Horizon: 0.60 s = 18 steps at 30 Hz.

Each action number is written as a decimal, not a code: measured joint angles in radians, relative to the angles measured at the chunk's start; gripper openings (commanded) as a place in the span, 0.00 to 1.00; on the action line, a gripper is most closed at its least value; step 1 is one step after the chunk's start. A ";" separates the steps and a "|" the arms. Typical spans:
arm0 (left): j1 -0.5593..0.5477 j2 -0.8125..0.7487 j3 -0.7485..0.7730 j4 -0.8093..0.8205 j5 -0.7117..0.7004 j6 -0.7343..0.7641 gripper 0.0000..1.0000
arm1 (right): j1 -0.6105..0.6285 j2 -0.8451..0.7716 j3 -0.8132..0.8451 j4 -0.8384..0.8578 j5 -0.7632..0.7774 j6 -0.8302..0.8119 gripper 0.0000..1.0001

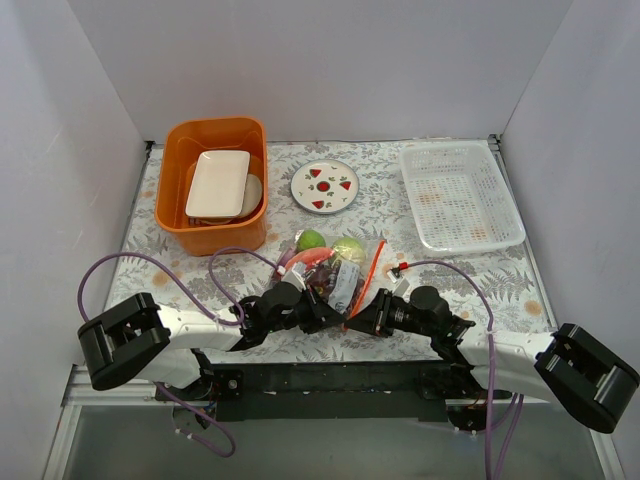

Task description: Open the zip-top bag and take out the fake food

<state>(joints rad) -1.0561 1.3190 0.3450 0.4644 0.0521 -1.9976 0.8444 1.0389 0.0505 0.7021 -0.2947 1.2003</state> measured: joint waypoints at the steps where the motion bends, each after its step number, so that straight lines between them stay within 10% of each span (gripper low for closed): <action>1: 0.000 0.000 0.000 0.000 0.002 0.000 0.00 | 0.000 -0.001 0.000 -0.004 0.001 0.000 0.21; 18: 0.000 -0.003 0.000 -0.024 0.023 -0.001 0.00 | 0.007 -0.134 0.000 -0.175 0.085 -0.012 0.17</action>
<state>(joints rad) -1.0561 1.3163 0.3450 0.4404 0.0753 -1.9984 0.8513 0.9054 0.0502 0.5266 -0.2096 1.1881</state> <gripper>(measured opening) 0.011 0.195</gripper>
